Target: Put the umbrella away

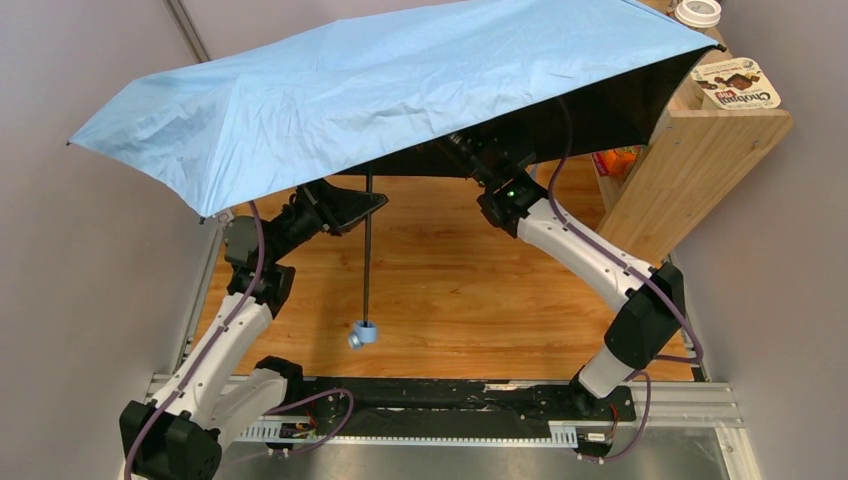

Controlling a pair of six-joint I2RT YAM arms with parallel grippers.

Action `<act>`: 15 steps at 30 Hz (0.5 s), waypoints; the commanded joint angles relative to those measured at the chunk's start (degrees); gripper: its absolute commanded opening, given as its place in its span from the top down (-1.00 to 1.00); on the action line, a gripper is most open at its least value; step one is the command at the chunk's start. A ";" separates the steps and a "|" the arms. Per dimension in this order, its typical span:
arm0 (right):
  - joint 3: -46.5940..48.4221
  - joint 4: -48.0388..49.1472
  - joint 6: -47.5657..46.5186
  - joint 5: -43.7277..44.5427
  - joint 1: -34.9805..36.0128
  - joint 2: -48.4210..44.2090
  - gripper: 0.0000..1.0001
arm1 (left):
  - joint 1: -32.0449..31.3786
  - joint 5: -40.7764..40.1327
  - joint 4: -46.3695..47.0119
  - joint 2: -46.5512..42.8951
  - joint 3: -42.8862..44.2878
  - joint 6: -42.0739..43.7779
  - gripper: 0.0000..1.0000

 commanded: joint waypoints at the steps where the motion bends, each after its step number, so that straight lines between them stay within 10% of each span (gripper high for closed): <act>1: 8.83 -4.08 0.09 -1.28 0.08 2.21 -0.07 | -0.52 0.12 7.58 -0.79 1.66 0.33 1.00; 11: 17.81 -7.52 -0.70 -2.15 -0.01 9.25 0.35 | -0.52 1.17 7.58 -1.85 2.28 -0.02 1.00; 15: 10.63 -7.87 -6.50 -0.41 0.16 3.73 0.03 | -0.52 1.26 7.58 -1.76 2.54 0.33 1.00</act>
